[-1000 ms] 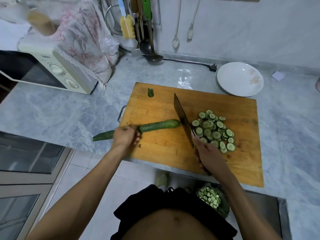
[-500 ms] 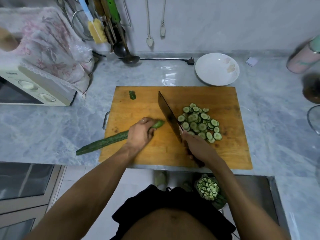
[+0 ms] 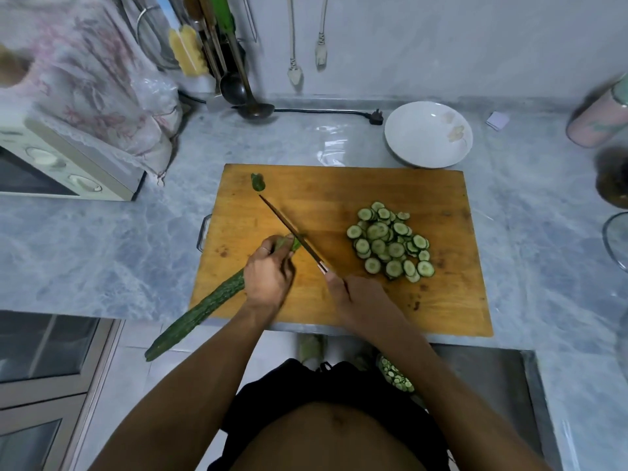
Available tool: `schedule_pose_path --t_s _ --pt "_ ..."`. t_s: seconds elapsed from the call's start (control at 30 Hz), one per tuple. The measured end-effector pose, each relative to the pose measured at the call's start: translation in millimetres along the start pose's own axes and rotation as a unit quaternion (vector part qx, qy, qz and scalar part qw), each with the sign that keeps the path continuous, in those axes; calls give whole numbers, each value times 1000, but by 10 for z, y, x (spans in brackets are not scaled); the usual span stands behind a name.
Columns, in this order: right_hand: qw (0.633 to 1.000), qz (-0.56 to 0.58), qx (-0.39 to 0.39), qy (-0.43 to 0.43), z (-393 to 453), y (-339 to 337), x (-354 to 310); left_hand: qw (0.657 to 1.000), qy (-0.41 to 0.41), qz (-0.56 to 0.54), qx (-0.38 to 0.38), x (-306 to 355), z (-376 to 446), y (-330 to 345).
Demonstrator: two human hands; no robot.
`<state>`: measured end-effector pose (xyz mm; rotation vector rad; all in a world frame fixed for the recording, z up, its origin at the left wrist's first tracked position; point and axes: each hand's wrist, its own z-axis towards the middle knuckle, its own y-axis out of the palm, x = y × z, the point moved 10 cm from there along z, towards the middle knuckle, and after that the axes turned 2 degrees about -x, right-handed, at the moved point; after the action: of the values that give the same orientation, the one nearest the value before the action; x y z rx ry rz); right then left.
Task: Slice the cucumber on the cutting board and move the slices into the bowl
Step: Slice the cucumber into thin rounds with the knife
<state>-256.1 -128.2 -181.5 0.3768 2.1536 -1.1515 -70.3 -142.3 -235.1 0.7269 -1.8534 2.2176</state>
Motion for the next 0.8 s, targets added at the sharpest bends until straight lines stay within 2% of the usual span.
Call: schedule_pose_path --t_s 0.43,0.8 --pt "999 4 -51 -3 22 -8 -30 999 23 35 2 -27 -11 114" --pt "997 26 -63 19 496 249 -39 999 35 27 14 11 -23 105"
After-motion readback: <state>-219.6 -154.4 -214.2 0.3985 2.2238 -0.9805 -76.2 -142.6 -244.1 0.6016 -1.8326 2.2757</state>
